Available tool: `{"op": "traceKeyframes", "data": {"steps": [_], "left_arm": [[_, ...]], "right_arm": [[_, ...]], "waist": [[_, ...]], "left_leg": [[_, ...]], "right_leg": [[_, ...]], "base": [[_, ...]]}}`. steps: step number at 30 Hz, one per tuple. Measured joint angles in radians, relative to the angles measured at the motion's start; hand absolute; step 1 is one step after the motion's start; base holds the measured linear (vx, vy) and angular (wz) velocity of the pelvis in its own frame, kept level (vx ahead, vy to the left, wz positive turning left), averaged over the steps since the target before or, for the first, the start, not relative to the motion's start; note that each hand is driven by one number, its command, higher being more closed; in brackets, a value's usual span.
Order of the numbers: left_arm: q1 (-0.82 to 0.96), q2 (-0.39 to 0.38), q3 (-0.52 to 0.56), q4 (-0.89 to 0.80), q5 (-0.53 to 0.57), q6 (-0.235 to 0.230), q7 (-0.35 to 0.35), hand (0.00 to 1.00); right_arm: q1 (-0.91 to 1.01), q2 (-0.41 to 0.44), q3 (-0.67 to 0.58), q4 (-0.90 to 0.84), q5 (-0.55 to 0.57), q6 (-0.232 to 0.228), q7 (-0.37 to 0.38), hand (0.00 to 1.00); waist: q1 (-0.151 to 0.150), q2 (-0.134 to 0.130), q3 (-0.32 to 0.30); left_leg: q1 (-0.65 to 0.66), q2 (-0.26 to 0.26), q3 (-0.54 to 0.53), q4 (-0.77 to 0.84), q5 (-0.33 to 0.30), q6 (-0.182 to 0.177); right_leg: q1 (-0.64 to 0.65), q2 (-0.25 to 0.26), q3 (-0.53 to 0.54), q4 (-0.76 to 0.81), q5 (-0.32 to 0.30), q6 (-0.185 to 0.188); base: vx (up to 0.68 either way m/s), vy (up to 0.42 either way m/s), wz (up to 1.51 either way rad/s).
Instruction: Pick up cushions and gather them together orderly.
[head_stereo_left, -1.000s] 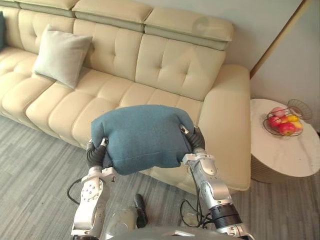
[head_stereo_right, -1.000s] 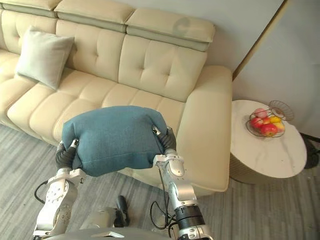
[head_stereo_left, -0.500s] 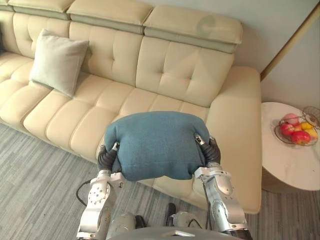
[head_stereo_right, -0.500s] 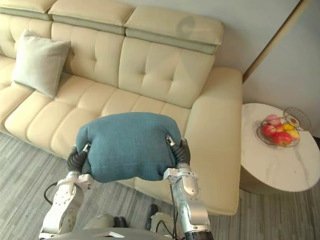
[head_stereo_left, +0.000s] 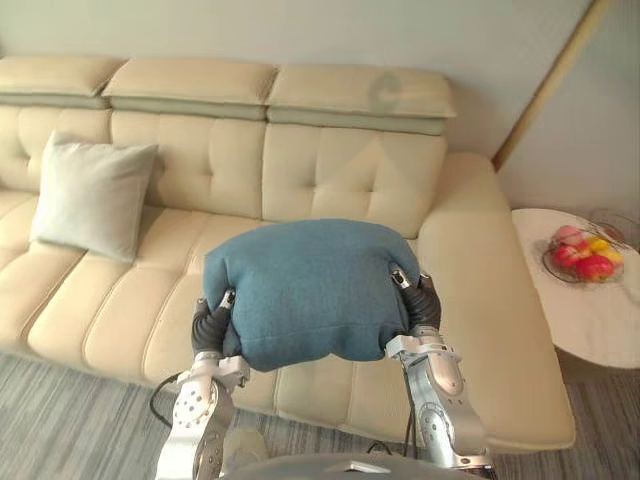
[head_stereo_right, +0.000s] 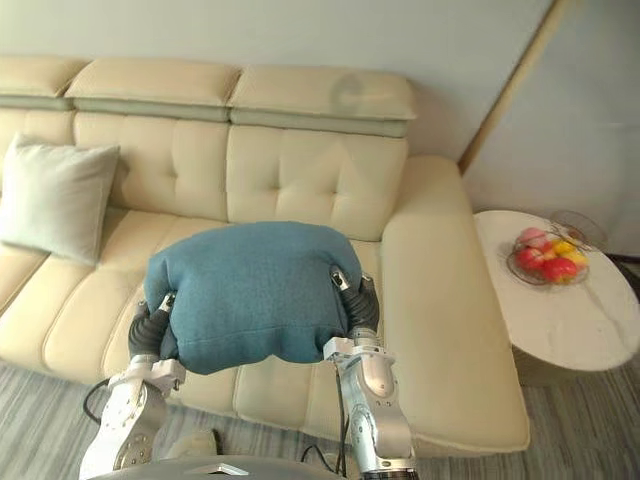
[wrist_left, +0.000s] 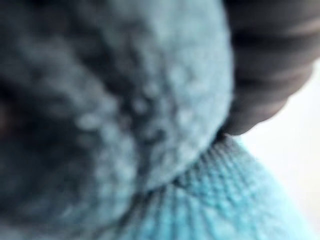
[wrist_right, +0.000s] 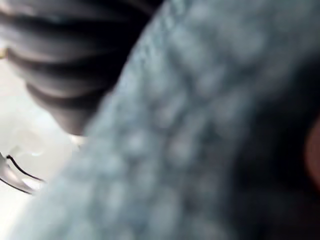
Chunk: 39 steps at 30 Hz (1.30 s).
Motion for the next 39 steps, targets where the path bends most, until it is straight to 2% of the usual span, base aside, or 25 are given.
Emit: {"op": "traceKeyframes", "data": {"steps": [3,5,9,11,14,18,22,25,27,30,31,32,36,37,38,39], "left_arm": [[0.022,0.013,-0.003,0.006,0.004,0.008,0.000,1.00],[0.017,0.022,-0.006,0.013,0.007,0.011,0.000,1.00],[-0.007,0.022,-0.008,0.043,0.017,0.011,0.000,1.00],[-0.046,0.025,-0.007,0.074,0.033,0.012,0.007,1.00],[-0.143,0.031,-0.007,0.122,0.047,0.016,0.055,1.00],[-0.261,0.035,-0.006,0.125,0.056,0.016,0.118,1.00],[-0.526,0.082,0.009,0.199,0.075,0.014,0.218,1.00],[-0.811,0.103,0.046,0.244,0.074,0.008,0.334,1.00],[-0.925,0.113,0.051,0.258,0.074,-0.011,0.370,1.00],[-1.176,0.174,0.060,0.308,0.076,-0.047,0.449,1.00],[-1.219,0.183,0.061,0.324,0.077,-0.055,0.457,1.00],[-1.325,0.200,0.085,0.368,0.092,-0.063,0.466,1.00],[-1.576,0.209,0.133,0.499,0.115,-0.068,0.488,1.00],[-1.619,0.209,0.142,0.524,0.117,-0.070,0.493,1.00],[-1.665,0.211,0.158,0.559,0.118,-0.076,0.495,0.00],[-1.678,0.210,0.166,0.569,0.117,-0.076,0.497,0.00]], "right_arm": [[0.030,0.001,0.014,-0.001,-0.024,0.001,0.000,1.00],[0.032,0.000,0.017,-0.001,-0.036,0.001,0.000,1.00],[0.026,-0.008,0.017,0.008,-0.062,0.001,0.000,1.00],[-0.018,-0.023,0.017,0.066,-0.087,0.001,-0.003,1.00],[-0.119,-0.048,0.019,0.161,-0.130,0.012,-0.035,1.00],[-0.210,-0.054,0.033,0.169,-0.155,0.015,-0.090,1.00],[-0.455,-0.060,0.036,0.236,-0.195,0.015,-0.189,1.00],[-0.745,-0.080,0.021,0.274,-0.274,0.015,-0.319,1.00],[-0.863,-0.081,-0.016,0.276,-0.303,0.015,-0.360,1.00],[-1.102,-0.094,-0.053,0.277,-0.378,0.015,-0.458,1.00],[-1.139,-0.100,-0.055,0.278,-0.390,0.015,-0.473,1.00],[-1.238,-0.112,-0.067,0.295,-0.410,0.014,-0.498,1.00],[-1.460,-0.122,-0.128,0.413,-0.429,0.013,-0.564,1.00],[-1.496,-0.124,-0.135,0.437,-0.428,0.013,-0.580,0.00],[-1.542,-0.128,-0.135,0.473,-0.428,0.011,-0.597,0.00],[-1.558,-0.130,-0.135,0.485,-0.426,0.011,-0.597,0.00]], "waist": [[-0.009,-0.041,-0.021],[-0.015,-0.055,-0.030],[-0.022,-0.048,-0.031],[-0.024,-0.043,-0.030],[-0.025,-0.028,-0.024],[-0.013,-0.010,-0.007],[0.007,-0.001,0.042],[0.012,0.005,0.073],[0.021,0.010,0.112],[0.026,0.016,0.141],[0.027,0.016,0.150],[0.025,0.023,0.168],[0.020,0.026,0.170],[0.020,0.026,0.170],[0.021,0.027,0.170],[0.021,0.026,0.170]], "left_leg": [[0.025,-0.003,0.116,-0.012,-0.037,0.014],[0.017,-0.004,0.176,-0.011,-0.043,0.017],[-0.018,-0.011,0.189,-0.008,-0.036,0.022],[-0.047,-0.012,0.187,-0.004,-0.034,0.023],[-0.102,-0.015,0.187,-0.002,-0.020,0.033],[-0.174,-0.016,0.184,0.005,0.001,0.042],[-0.279,-0.018,0.169,0.019,0.037,0.048],[-0.422,-0.026,0.129,-0.007,0.112,0.039],[-0.428,-0.032,0.121,-0.055,0.159,0.031],[-0.471,-0.040,0.101,-0.173,0.257,0.022],[-0.472,-0.041,0.101,-0.194,0.272,0.024],[-0.480,-0.045,0.096,-0.246,0.315,0.024],[-0.520,-0.047,0.079,-0.351,0.390,0.017],[-0.528,-0.047,0.077,-0.373,0.403,0.016],[-0.540,-0.047,0.076,-0.399,0.419,0.017],[-0.546,-0.047,0.075,-0.407,0.423,0.015]], "right_leg": [[-0.042,-0.013,0.115,-0.062,0.050,-0.015],[-0.088,-0.014,0.185,-0.078,0.093,-0.008],[-0.135,-0.014,0.218,-0.107,0.139,0.006],[-0.161,-0.014,0.224,-0.131,0.168,0.011],[-0.206,-0.014,0.227,-0.156,0.215,0.009],[-0.272,-0.016,0.208,-0.158,0.259,0.006],[-0.364,-0.019,0.175,-0.139,0.271,0.000],[-0.503,-0.017,0.147,-0.117,0.286,-0.007],[-0.522,-0.017,0.139,-0.118,0.300,-0.008],[-0.600,-0.014,0.115,-0.128,0.329,-0.009],[-0.607,-0.014,0.114,-0.134,0.334,-0.008],[-0.631,-0.014,0.105,-0.142,0.352,-0.009],[-0.696,-0.011,0.080,-0.166,0.378,-0.008],[-0.709,-0.010,0.074,-0.172,0.381,-0.009],[-0.726,-0.009,0.070,-0.181,0.387,-0.008],[-0.730,-0.009,0.068,-0.190,0.391,-0.008]], "base": [[-0.10,0.145,-1.13],[-0.05,0.101,-0.94],[-0.02,0.017,-0.39],[-0.03,-0.008,-0.15],[-0.05,-0.013,-0.10],[-0.09,-0.010,0.02],[-0.21,-0.036,0.16],[-0.24,-0.071,0.37],[-0.13,-0.053,0.28],[-0.12,-0.051,0.25],[-0.08,-0.036,0.15],[-0.07,-0.027,0.13],[-0.06,-0.039,0.14],[-0.02,-0.039,0.09],[0.00,-0.026,0.07],[0.01,-0.023,0.07]]}}
